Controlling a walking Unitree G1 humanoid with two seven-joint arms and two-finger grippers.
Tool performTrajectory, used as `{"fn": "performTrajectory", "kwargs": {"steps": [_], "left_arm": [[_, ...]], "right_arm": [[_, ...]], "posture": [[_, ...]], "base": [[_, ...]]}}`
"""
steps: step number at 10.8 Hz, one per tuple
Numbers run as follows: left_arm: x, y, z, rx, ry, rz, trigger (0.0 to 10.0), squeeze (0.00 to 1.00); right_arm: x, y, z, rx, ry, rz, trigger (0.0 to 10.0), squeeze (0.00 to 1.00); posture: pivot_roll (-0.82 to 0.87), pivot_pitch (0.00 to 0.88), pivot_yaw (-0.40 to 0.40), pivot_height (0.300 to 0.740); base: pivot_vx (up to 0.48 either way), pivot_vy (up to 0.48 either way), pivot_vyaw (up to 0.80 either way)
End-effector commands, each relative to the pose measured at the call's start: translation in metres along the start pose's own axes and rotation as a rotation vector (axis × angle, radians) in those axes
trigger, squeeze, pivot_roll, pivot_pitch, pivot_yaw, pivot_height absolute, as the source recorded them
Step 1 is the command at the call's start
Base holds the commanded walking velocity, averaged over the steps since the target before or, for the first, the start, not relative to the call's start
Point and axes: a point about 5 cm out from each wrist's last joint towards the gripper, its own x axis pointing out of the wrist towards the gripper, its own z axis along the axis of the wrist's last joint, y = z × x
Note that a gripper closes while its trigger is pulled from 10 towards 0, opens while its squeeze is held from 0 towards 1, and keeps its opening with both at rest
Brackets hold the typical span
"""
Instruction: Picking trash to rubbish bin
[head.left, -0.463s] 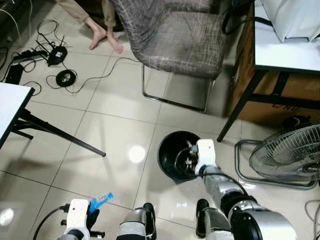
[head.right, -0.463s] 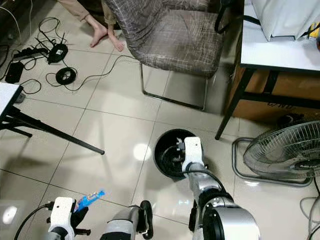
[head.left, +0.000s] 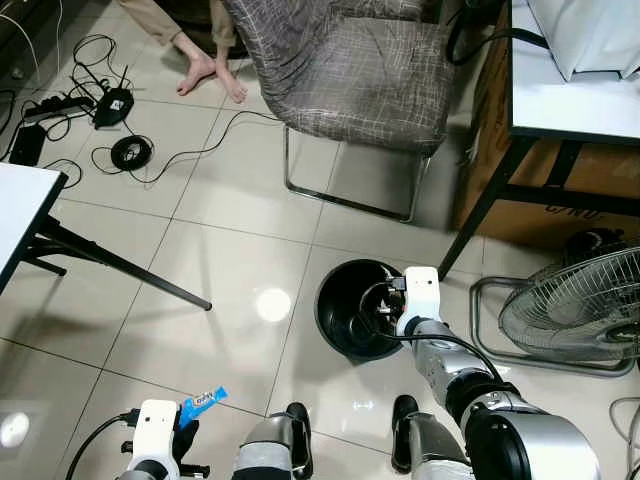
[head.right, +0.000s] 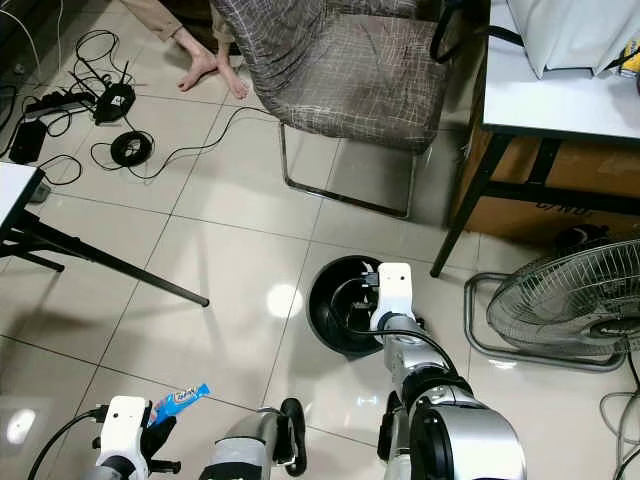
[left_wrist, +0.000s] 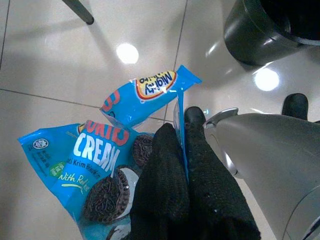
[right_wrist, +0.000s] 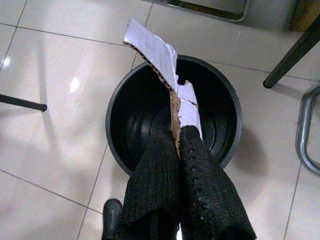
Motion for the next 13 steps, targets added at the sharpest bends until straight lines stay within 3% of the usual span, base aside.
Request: {"fn": "performTrajectory", "kwargs": {"steps": [1, 7, 13], "left_arm": [[-0.0075, 0.0045, -0.0149, -0.012, 0.053, 0.023, 10.0, 0.00], [-0.0107, 0.0067, -0.0215, -0.013, 0.073, 0.034, 10.0, 0.00], [-0.0040, 0.0054, -0.0148, -0.016, 0.060, 0.036, 10.0, 0.00]], "right_arm": [[-0.0013, 0.0046, -0.0094, 0.022, 0.028, 0.013, 10.0, 1.00], [-0.0019, 0.0031, -0.0120, 0.033, 0.032, 0.010, 10.0, 1.00], [-0.0024, -0.0022, -0.0131, 0.027, 0.039, -0.010, 10.0, 1.00]], "posture": [[0.22, 0.343, 0.159, 0.740], [0.22, 0.342, 0.155, 0.740], [0.20, 0.328, 0.140, 0.740]], "base": [[0.000, 0.000, 0.00], [0.000, 0.000, 0.00], [0.000, 0.000, 0.00]]}}
